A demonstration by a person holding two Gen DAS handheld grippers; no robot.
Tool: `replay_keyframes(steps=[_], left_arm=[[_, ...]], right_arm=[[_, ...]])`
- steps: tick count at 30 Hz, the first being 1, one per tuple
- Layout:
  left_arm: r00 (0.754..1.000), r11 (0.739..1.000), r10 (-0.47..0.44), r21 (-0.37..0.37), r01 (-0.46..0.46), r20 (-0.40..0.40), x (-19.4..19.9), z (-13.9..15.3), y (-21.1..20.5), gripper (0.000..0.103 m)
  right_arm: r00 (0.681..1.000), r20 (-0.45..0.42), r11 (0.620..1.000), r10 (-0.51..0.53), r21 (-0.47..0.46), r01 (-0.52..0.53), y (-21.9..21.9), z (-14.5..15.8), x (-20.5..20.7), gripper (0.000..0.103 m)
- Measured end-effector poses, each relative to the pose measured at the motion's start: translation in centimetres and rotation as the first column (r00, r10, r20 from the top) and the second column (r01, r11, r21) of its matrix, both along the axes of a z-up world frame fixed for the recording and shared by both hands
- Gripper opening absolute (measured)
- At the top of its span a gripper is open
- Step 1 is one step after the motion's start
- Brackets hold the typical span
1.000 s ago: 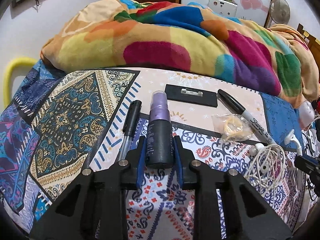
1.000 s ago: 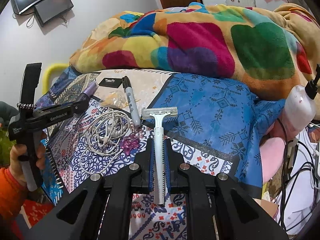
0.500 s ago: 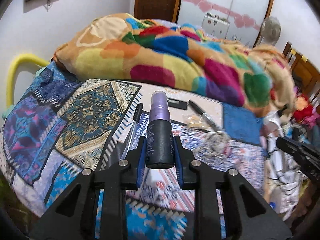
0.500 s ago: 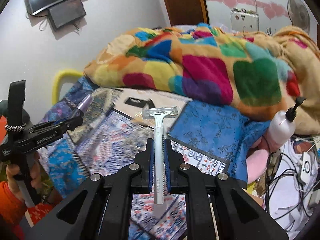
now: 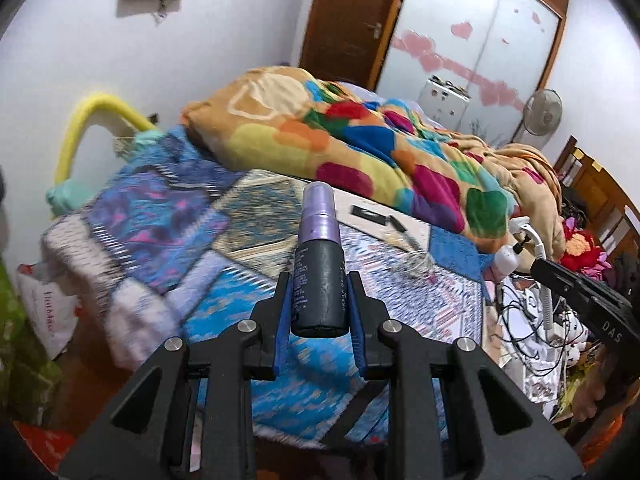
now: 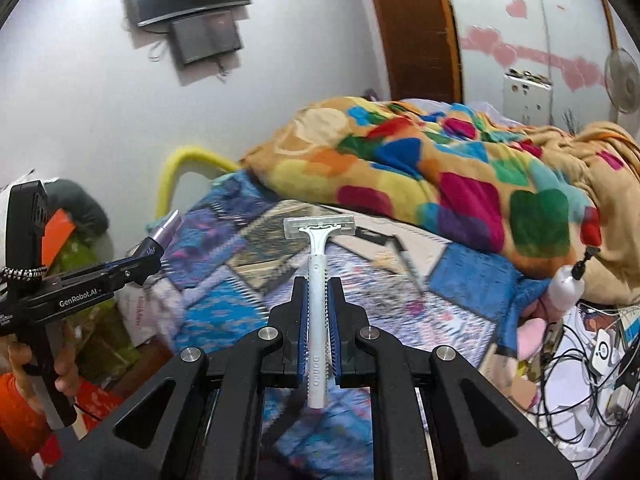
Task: Collect trash
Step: 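Carry the bottle and razor with both tools over the white bucket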
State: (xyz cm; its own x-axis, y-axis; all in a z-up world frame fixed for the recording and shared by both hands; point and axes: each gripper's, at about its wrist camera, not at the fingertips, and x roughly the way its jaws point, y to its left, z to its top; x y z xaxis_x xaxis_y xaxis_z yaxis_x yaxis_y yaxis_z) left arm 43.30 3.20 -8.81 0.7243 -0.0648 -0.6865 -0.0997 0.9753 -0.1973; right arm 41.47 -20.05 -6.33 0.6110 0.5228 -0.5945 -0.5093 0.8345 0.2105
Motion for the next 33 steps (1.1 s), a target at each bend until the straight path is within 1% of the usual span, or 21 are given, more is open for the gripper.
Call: replay_keyframes(steps=[5, 10, 13, 16, 19, 21, 23, 26, 29, 33], left_arm=[[0.997, 0.997, 0.077, -0.019, -0.077, 0.026, -6.2, 0.9, 4.1, 0.025], [0.986, 0.985, 0.168, -0.043, -0.167, 0.018, -12.2, 0.5, 8.2, 0.025], [0.974, 0.974, 0.225, -0.031, -0.225, 0.007, -15.3, -0.2, 10.5, 0.025], [0.960, 0.960, 0.280, -0.001, -0.280, -0.003, -18.0, -1.0, 12.5, 0.025], [0.948, 0.948, 0.317, 0.012, -0.317, -0.015, -19.8, -2.1, 14.1, 0.025], [0.939, 0.939, 0.343, 0.038, -0.342, -0.024, -21.0, -3.1, 14.9, 0.025], [0.933, 0.934, 0.357, 0.046, -0.355, -0.042, -22.0, -4.4, 15.9, 0.025], [0.922, 0.927, 0.375, 0.035, -0.373, -0.093, -22.8, -7.0, 17.5, 0.025], [0.908, 0.919, 0.389, 0.003, -0.394, -0.155, -23.2, -10.0, 19.1, 0.025], [0.892, 0.913, 0.398, -0.004, -0.408, -0.216, -23.4, -13.8, 20.0, 0.025]], right_arm=[[0.997, 0.006, 0.997, 0.075, -0.003, -0.075, 3.6, 0.1, -3.3, 0.009], [0.987, -0.010, 0.987, 0.158, -0.007, -0.158, 7.3, -0.5, -5.9, 0.009], [0.976, -0.025, 0.976, 0.219, -0.011, -0.219, 10.1, -1.1, -7.2, 0.009], [0.960, -0.038, 0.960, 0.278, -0.025, -0.279, 13.1, -1.9, -8.4, 0.009], [0.941, -0.056, 0.942, 0.333, -0.032, -0.335, 16.0, -2.7, -9.8, 0.009], [0.929, -0.070, 0.930, 0.363, -0.037, -0.367, 17.7, -3.3, -10.6, 0.009], [0.915, -0.089, 0.916, 0.393, -0.049, -0.398, 19.6, -4.1, -11.4, 0.009], [0.899, -0.118, 0.898, 0.422, -0.078, -0.432, 22.1, -5.5, -12.3, 0.009], [0.885, -0.150, 0.882, 0.440, -0.110, -0.458, 24.1, -7.0, -12.9, 0.009], [0.865, -0.218, 0.861, 0.451, -0.148, -0.486, 26.3, -10.0, -13.1, 0.009]])
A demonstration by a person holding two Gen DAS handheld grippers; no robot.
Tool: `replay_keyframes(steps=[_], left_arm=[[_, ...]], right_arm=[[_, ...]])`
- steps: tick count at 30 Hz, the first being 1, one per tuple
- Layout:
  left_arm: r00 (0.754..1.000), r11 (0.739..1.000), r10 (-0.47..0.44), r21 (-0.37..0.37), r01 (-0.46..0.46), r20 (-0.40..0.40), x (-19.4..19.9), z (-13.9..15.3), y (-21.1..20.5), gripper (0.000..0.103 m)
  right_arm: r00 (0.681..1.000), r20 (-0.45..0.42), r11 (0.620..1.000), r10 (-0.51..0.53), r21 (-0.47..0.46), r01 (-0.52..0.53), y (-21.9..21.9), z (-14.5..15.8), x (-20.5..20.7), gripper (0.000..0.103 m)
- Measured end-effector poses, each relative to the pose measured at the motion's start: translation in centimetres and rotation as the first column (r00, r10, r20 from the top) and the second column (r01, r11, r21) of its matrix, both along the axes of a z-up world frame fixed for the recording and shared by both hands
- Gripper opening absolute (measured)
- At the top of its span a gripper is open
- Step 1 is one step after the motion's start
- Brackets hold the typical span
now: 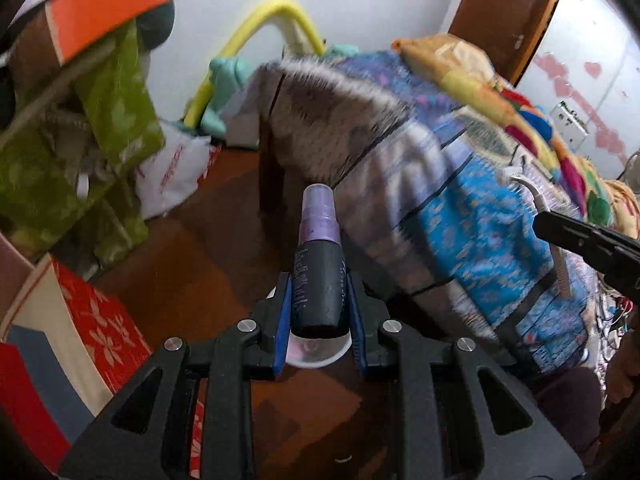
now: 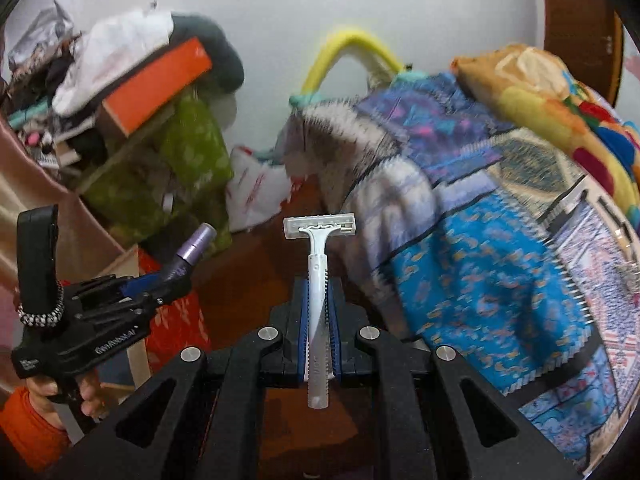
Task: Collect trash
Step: 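Carry the bottle and razor with both tools over the white bucket, then open the left tool dropping the bottle while the right tool drops the razor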
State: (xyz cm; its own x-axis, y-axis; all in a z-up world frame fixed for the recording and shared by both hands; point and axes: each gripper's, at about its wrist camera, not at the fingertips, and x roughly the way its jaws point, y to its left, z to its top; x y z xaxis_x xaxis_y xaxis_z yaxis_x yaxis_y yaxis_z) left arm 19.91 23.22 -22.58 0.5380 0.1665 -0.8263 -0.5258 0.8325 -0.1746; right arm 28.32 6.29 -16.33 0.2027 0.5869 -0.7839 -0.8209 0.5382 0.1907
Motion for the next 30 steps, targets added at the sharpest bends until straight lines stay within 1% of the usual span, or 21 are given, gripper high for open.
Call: replay_keyframes(steps=[2, 4, 7, 11, 13, 17, 18, 21, 23, 24, 25, 27, 29, 30], left_arm=[[0.999, 1.000, 0.004, -0.002, -0.004, -0.033, 0.1, -1.9, 0.1, 0.025], [0.997, 0.999, -0.013, -0.032, 0.010, -0.076, 0.2, -4.1, 0.0, 0.025], [0.990, 0.998, -0.023, -0.053, 0.016, -0.141, 0.4, -7.4, -0.2, 0.025], [0.983, 0.994, -0.014, -0.108, -0.006, -0.182, 0.6, -10.8, 0.1, 0.025], [0.981, 0.992, -0.006, -0.129, -0.019, -0.194, 0.6, -12.0, 0.3, 0.025], [0.978, 0.985, 0.006, -0.170, -0.043, -0.209, 1.3, -13.7, 1.0, 0.025], [0.978, 0.982, 0.009, -0.182, -0.047, -0.208, 1.4, -13.9, 1.3, 0.025], [0.980, 0.976, 0.023, -0.207, -0.065, -0.196, 1.9, -14.1, 1.8, 0.025], [0.981, 0.976, 0.036, -0.204, -0.076, -0.190, 2.5, -13.9, 2.2, 0.025], [0.981, 0.977, 0.043, -0.197, -0.080, -0.188, 2.8, -13.7, 2.4, 0.025], [0.983, 0.977, 0.053, -0.193, -0.087, -0.175, 3.1, -13.5, 2.6, 0.025], [0.985, 0.974, 0.084, -0.196, -0.113, -0.152, 3.5, -13.1, 3.0, 0.026], [0.985, 0.968, 0.101, -0.217, -0.130, -0.143, 4.0, -12.9, 3.4, 0.031], [0.985, 0.965, 0.106, -0.223, -0.135, -0.139, 4.2, -12.8, 3.5, 0.031]], right_arm=[[1.000, -0.018, 0.999, 0.005, -0.037, -0.006, 1.0, -1.6, -0.1, 0.009], [0.999, -0.035, 0.997, 0.020, -0.074, -0.023, 2.0, -3.2, -0.2, 0.009], [0.997, -0.067, 0.992, 0.031, -0.121, -0.039, 3.2, -5.5, -0.1, 0.009], [0.993, -0.110, 0.984, 0.037, -0.168, -0.055, 4.6, -8.2, 0.4, 0.009], [0.988, -0.151, 0.980, 0.038, -0.185, -0.066, 5.4, -9.5, 0.8, 0.009], [0.979, -0.199, 0.975, 0.042, -0.207, -0.084, 7.1, -11.0, 1.5, 0.009], [0.978, -0.203, 0.974, 0.048, -0.208, -0.091, 7.5, -11.0, 1.5, 0.009], [0.966, -0.246, 0.978, 0.079, -0.171, -0.124, 8.4, -10.7, 1.7, 0.009], [0.967, -0.241, 0.977, 0.082, -0.171, -0.126, 8.9, -10.6, 1.9, 0.010], [0.972, -0.221, 0.976, 0.077, -0.180, -0.118, 9.0, -10.5, 2.0, 0.015], [0.977, -0.201, 0.975, 0.070, -0.191, -0.109, 8.9, -10.4, 2.1, 0.027], [0.980, -0.190, 0.978, 0.063, -0.183, -0.098, 8.5, -10.3, 2.4, 0.041], [0.976, -0.207, 0.982, 0.060, -0.165, -0.095, 7.8, -10.2, 2.8, 0.042], [0.975, -0.213, 0.982, 0.056, -0.166, -0.093, 7.6, -10.2, 3.0, 0.042]])
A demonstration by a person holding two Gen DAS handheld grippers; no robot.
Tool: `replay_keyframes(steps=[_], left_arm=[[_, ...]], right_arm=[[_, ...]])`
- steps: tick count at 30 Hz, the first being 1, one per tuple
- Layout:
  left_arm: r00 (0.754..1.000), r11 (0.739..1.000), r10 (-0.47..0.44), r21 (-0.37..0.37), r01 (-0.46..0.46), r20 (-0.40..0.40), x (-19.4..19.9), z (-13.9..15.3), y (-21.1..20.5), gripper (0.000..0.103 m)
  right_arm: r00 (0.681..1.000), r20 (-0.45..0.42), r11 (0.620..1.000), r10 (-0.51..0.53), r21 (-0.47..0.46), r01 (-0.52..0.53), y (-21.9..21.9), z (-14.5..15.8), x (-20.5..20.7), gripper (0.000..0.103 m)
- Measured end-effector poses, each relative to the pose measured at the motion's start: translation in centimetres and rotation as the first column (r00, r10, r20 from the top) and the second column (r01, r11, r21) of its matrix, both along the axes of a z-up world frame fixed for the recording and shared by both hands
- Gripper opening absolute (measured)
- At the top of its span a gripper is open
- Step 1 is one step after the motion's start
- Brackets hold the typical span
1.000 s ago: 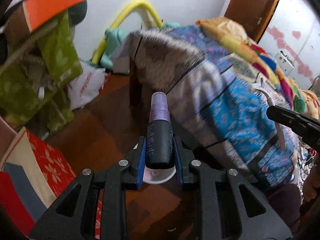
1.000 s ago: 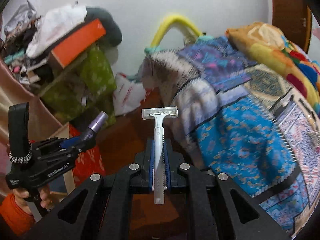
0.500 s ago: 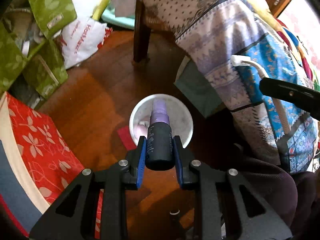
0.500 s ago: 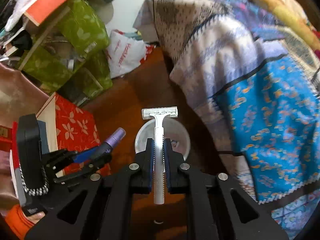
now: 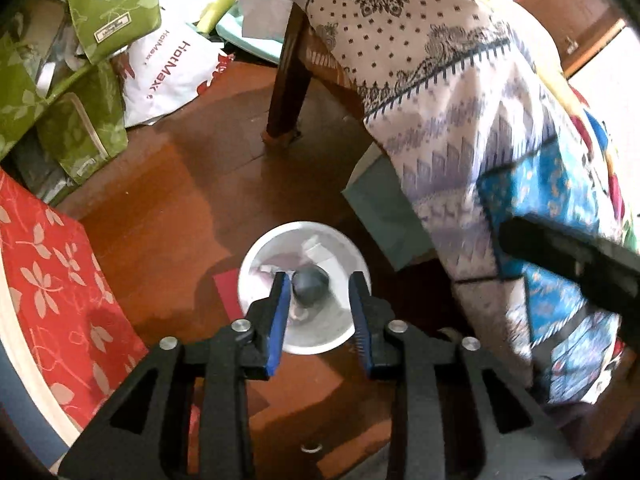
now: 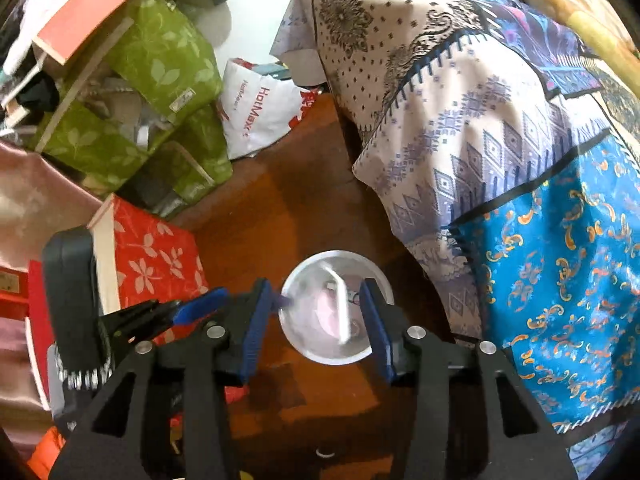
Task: Collect trash
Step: 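Open the left tool dropping the bottle while the right tool drops the razor, then move both empty tools back toward the bed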
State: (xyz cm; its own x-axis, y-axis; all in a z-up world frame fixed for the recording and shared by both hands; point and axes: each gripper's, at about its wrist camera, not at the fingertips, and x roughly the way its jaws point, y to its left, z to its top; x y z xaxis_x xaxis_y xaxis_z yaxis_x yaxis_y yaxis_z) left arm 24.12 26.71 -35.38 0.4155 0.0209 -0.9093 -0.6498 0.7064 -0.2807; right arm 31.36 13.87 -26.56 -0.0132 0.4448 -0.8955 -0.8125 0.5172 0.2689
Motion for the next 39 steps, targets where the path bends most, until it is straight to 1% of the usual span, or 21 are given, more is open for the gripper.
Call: replay_keyframes(steps=[2, 5, 12, 17, 21, 24, 31, 35, 39], left_arm=[[1.000, 1.000, 0.000, 0.010, 0.000, 0.000, 0.3, 0.3, 0.0, 0.031], [1.000, 0.999, -0.020, 0.046, 0.021, -0.020, 0.6, 0.9, -0.6, 0.031], [0.998, 0.991, -0.051, 0.124, 0.054, -0.024, -0.3, 3.9, -2.1, 0.031], [0.997, 0.981, -0.072, 0.180, 0.071, -0.003, -1.3, 7.2, -3.6, 0.031], [0.995, 0.973, -0.090, 0.216, 0.082, 0.032, -1.8, 10.2, -5.1, 0.031], [0.992, 0.960, -0.114, 0.262, 0.095, 0.061, -1.8, 12.8, -6.8, 0.031], [0.970, 0.927, -0.202, 0.346, 0.145, 0.132, -0.5, 18.2, -11.8, 0.031], [0.954, 0.913, -0.249, 0.369, 0.174, 0.165, 0.9, 20.3, -14.8, 0.031], [0.933, 0.903, -0.300, 0.373, 0.212, 0.197, 2.8, 21.8, -17.7, 0.031]], right_arm=[[1.000, -0.001, 1.000, -0.008, 0.000, 0.008, -0.6, 0.0, 0.2, 0.042], [1.000, 0.011, 1.000, -0.011, -0.002, 0.011, -1.4, 0.4, 0.4, 0.042], [0.999, 0.043, 0.999, -0.021, 0.031, 0.020, -3.3, 2.5, -0.1, 0.042], [0.996, 0.078, 0.997, -0.040, 0.068, 0.035, -5.2, 4.7, -0.6, 0.042], [0.991, 0.111, 0.992, -0.071, 0.108, 0.059, -7.4, 7.0, -0.9, 0.042], [0.986, 0.134, 0.986, -0.103, 0.146, 0.083, -9.3, 8.8, -1.0, 0.042], [0.962, 0.197, 0.963, -0.190, 0.230, 0.143, -14.7, 13.1, -0.6, 0.042], [0.945, 0.219, 0.945, -0.242, 0.273, 0.178, -18.3, 15.0, 0.1, 0.042], [0.917, 0.262, 0.929, -0.301, 0.297, 0.220, -21.6, 16.3, 1.1, 0.042]])
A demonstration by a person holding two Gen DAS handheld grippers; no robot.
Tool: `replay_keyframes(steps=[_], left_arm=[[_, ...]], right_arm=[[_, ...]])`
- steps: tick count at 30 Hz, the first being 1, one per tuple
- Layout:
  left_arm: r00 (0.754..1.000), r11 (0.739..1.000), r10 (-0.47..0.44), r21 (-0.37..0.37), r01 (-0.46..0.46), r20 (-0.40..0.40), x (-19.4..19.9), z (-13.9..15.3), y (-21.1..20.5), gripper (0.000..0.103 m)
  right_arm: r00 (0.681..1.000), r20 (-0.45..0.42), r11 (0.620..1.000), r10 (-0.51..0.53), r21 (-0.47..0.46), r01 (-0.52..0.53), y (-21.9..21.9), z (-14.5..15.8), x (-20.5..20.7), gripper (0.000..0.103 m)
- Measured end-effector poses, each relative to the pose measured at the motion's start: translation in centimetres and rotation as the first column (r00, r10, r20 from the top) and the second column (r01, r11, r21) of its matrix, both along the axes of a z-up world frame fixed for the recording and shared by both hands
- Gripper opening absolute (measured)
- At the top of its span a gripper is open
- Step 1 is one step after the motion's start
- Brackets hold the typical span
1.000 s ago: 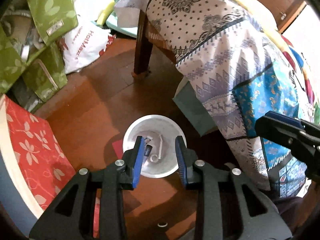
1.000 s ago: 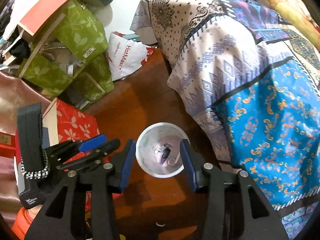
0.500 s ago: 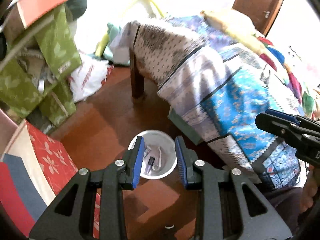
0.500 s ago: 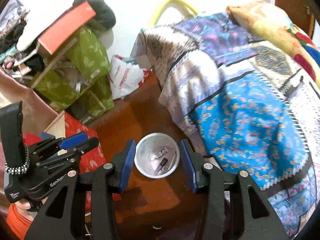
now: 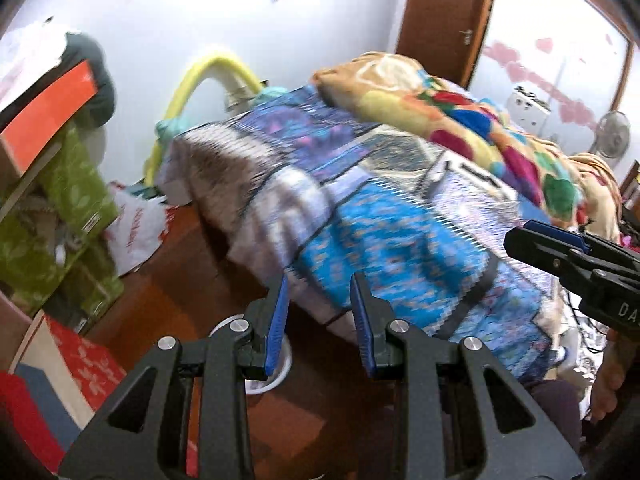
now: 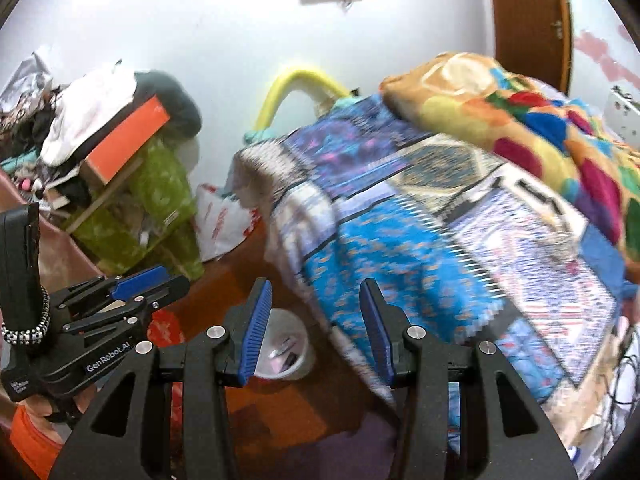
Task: Collect trash
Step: 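Move both empty tools back toward the bed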
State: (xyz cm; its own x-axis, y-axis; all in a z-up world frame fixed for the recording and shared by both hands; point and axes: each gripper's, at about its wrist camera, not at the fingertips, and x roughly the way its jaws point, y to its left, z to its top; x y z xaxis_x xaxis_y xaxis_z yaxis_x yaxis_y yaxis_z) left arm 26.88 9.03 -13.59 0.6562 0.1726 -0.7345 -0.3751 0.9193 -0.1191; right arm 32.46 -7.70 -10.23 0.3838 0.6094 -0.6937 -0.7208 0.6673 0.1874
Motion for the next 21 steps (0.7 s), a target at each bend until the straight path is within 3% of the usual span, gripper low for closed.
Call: replay_keyframes(steps=[11, 21], left_arm=[[0.985, 0.985, -0.171, -0.016, 0.171, 0.032, 8.3, 0.7, -7.7, 0.031], [0.947, 0.948, -0.318, -0.036, 0.317, -0.039, 17.0, -2.1, -13.5, 0.034]], right_arm=[[0.981, 0.049, 0.982, -0.190, -0.009, 0.191, -8.8, 0.5, 5.4, 0.042], [0.946, 0.018, 0.944, -0.323, -0.060, 0.323, -15.1, -2.1, 11.6, 0.042]])
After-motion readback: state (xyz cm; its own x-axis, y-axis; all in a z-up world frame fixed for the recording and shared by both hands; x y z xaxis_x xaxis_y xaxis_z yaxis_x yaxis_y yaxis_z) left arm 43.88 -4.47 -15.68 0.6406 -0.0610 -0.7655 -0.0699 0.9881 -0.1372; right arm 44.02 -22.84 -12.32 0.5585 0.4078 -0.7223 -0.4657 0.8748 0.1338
